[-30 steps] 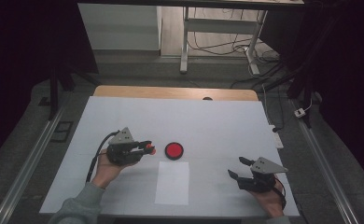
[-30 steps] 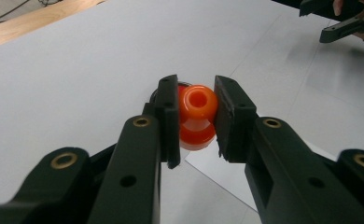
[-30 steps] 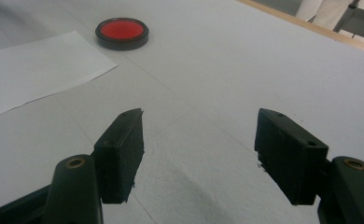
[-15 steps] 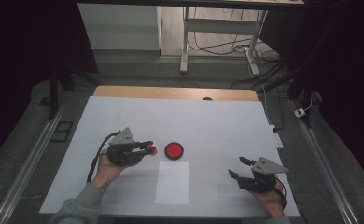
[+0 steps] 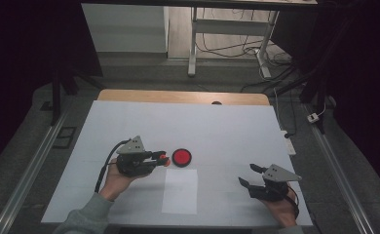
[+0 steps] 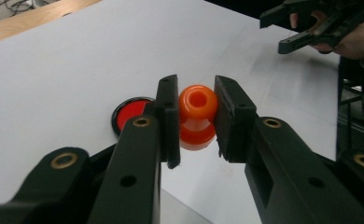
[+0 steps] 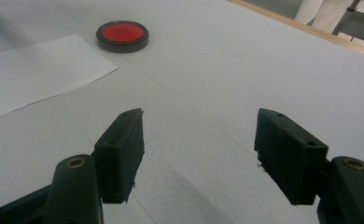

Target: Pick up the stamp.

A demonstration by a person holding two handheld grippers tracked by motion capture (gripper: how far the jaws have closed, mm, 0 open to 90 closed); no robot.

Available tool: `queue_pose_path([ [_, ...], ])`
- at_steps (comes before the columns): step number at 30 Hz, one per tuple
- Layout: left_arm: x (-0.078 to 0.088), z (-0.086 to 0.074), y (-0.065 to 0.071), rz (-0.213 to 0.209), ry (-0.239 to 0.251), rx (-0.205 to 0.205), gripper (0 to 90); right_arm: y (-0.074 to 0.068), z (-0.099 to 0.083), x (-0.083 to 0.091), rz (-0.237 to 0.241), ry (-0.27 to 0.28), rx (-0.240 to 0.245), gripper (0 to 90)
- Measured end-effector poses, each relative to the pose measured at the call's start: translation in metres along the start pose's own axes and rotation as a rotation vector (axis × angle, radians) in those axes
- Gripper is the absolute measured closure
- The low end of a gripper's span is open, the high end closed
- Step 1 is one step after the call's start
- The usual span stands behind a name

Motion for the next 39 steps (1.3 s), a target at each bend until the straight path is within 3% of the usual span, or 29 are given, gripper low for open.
queue_pose_path([
  [21,-0.028,-0.001,0.032,-0.082,-0.055,-0.048,72.3,-0.002,0.000,-0.001,0.004,0.005,0.002,32.7],
  [39,-0.030,-0.003,0.032,-0.082,-0.064,-0.046,72.3,-0.002,0.000,-0.001,0.007,0.004,0.005,32.8],
])
Point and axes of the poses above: each handheld gripper's, and its own axes: x roughly backward along the jaws, z roughly out of its top, y roughly to its right, the point moved 4 cm from there along -x, roughly forward along the jaws, and after that the axes turned 4 degrees about x, right-handed, at the moved point
